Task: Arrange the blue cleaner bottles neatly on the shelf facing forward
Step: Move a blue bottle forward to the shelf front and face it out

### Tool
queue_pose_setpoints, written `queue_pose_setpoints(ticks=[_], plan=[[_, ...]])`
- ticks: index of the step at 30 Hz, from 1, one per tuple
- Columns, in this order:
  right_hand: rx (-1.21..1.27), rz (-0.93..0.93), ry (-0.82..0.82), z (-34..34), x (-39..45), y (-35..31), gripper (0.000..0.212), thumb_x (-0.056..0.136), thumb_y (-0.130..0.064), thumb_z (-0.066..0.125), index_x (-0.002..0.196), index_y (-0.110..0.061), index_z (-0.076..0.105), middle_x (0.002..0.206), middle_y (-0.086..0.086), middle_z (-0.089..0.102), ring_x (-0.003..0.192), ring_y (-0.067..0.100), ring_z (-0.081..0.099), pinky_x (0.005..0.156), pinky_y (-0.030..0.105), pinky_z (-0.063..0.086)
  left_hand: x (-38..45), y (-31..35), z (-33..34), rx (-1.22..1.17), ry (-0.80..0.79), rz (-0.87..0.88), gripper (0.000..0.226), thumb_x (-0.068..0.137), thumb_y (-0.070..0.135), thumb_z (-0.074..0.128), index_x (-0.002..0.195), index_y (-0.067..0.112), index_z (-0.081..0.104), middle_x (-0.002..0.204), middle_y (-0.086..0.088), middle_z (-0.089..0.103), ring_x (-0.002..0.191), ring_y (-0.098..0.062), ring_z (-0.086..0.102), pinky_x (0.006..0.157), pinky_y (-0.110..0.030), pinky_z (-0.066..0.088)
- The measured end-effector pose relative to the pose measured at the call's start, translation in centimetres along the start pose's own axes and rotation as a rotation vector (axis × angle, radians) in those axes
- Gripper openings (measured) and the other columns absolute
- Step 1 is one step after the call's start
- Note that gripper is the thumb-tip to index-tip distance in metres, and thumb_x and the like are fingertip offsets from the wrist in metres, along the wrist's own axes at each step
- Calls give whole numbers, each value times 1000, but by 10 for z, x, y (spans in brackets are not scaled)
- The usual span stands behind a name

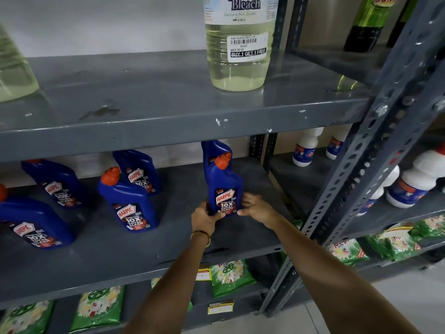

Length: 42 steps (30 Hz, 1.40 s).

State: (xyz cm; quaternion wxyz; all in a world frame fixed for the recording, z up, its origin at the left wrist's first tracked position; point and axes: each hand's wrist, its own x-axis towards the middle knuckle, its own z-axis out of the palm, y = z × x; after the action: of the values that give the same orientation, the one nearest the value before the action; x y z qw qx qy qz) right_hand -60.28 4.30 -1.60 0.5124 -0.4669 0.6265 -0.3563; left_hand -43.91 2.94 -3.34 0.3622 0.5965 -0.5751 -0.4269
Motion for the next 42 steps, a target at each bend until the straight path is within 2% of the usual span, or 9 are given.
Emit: queue_pose_setpoints(ticks=[4,13,19,22,28,35,42], plan=[[-56,22,29,6,9,13,59,72,18,63,126,2,49,130,22,57,121,33,54,103,45,44,0,-1,2,-52,6,-43,48,66,7,79,109,1,59,107,-21,69,98,-34,65,90,-47,53],[-112,-34,108,10,18,14,52,70,7,71,119,1,55,122,21,63,110,31,61,100,47,48,2,-6,4,-56,-4,-74,49,68,4,77,113,-1,58,112,-22,67,103,-35,63,95,-49,50],[-125,-53,132,15,4,18,46,74,4,69,118,0,56,123,18,63,114,28,59,94,33,47,-7,-3,-1,34,-10,-57,45,68,10,78,109,1,60,109,-20,70,100,-33,65,93,-44,52],[-122,-50,129,17,-5,21,46,75,3,68,119,-1,55,124,17,62,116,28,57,97,35,45,-16,-3,-4,77,-7,-28,41,68,11,78,104,1,62,107,-19,70,100,-32,64,90,-40,52],[-183,-52,154,21,-27,30,48,74,-2,71,120,-2,56,125,16,63,116,28,58,102,42,46,-33,-9,-9,73,-42,-38,44,64,15,81,103,6,64,106,-16,71,99,-31,65,91,-44,52],[-244,-60,180,25,-50,39,45,75,-3,70,118,1,56,122,18,63,113,28,60,101,41,46,-51,-16,-14,81,-97,-27,52,61,17,83,107,4,63,104,-16,72,96,-28,68,88,-40,54],[-245,-67,174,24,-56,49,44,73,-2,72,114,2,58,119,20,65,110,30,61,100,47,47,-64,-18,-15,3,-114,-64,56,60,8,83,111,1,60,109,-20,70,97,-30,67,91,-45,54]])
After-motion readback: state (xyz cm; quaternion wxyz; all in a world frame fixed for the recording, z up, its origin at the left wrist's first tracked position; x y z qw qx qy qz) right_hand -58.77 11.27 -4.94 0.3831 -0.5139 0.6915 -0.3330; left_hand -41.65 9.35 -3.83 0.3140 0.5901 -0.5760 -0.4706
